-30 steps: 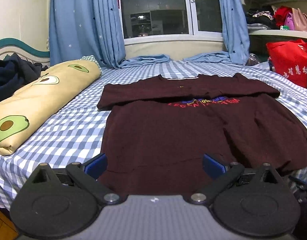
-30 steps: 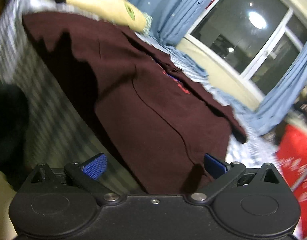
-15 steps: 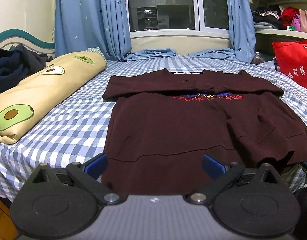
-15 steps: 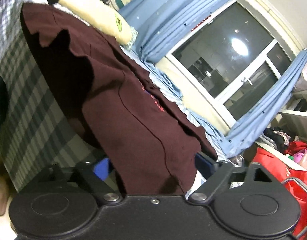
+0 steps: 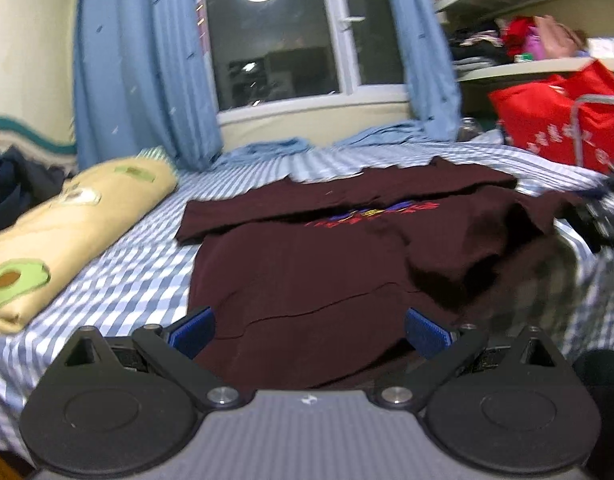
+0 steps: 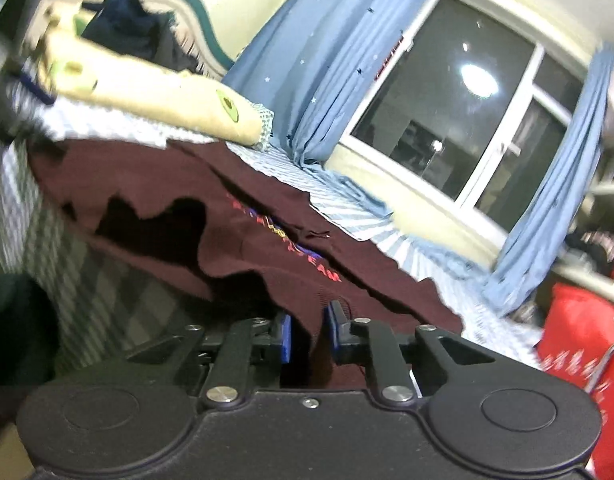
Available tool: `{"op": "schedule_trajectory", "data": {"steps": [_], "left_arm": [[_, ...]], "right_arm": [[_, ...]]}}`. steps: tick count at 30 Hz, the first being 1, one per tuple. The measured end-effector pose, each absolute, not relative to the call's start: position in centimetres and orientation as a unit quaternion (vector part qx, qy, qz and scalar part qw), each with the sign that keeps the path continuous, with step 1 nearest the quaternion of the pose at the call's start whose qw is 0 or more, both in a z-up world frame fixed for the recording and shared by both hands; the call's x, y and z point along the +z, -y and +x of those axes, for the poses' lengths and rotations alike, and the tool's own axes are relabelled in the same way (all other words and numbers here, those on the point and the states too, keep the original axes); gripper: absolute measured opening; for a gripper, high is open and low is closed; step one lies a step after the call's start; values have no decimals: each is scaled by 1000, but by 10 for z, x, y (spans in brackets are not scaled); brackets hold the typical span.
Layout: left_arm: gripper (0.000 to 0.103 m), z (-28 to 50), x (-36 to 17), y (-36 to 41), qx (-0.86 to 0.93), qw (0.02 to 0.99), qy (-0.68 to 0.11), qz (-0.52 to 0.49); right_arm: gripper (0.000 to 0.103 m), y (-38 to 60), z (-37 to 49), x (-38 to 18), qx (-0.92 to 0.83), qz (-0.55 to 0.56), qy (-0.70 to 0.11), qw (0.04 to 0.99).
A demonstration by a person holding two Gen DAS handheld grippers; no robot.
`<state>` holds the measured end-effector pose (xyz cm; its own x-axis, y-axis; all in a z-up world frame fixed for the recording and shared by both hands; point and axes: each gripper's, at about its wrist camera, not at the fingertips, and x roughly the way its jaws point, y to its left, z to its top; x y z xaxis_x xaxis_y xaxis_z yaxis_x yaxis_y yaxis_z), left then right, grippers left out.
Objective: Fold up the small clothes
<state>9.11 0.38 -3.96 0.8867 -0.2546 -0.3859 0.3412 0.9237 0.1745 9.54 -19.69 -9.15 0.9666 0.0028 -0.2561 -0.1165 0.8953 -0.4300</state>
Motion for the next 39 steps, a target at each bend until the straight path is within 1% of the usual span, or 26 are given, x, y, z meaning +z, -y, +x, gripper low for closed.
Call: {"op": "schedule_trajectory", "data": {"steps": [2, 7, 13, 19, 23, 26, 30, 31, 34, 36, 38, 39], "left_arm": [[102, 86, -44, 5, -160, 962, -171, 140], [102, 88, -59, 27, -151, 956, -176, 177], [102, 100, -70, 37, -123, 952, -186, 211], [102, 120, -78, 27, -77, 952, -215, 205], [98, 124, -73, 14, -62, 956, -223, 179], [94, 126, -66, 5, -59, 960, -218, 167], [91, 125, -61, -1, -40, 963, -210, 166], [89, 127, -60, -2, -36, 963, -213, 161], [82, 134, -58, -7, -25, 964, -226, 137], [75, 139, -55, -11, -21, 964, -236, 121], [64, 145, -50, -14, -22, 964, -241, 110], [63, 148, -47, -15, -21, 964, -241, 110]], "right_arm": [[18, 201, 100, -78, 41, -201, -133, 970], [17, 208, 112, -58, 54, -150, -149, 976], [16, 209, 117, -50, 57, -146, -151, 976], [16, 214, 121, -45, 62, -132, -151, 978], [16, 215, 122, -44, 62, -129, -148, 979], [16, 217, 123, -43, 62, -124, -147, 979], [16, 221, 123, -43, 62, -114, -148, 980], [16, 222, 122, -43, 62, -113, -148, 981], [16, 222, 122, -43, 62, -113, -148, 981], [16, 222, 122, -43, 61, -114, -148, 981], [16, 223, 121, -44, 60, -115, -147, 981], [16, 222, 120, -44, 59, -116, -147, 981]]}}
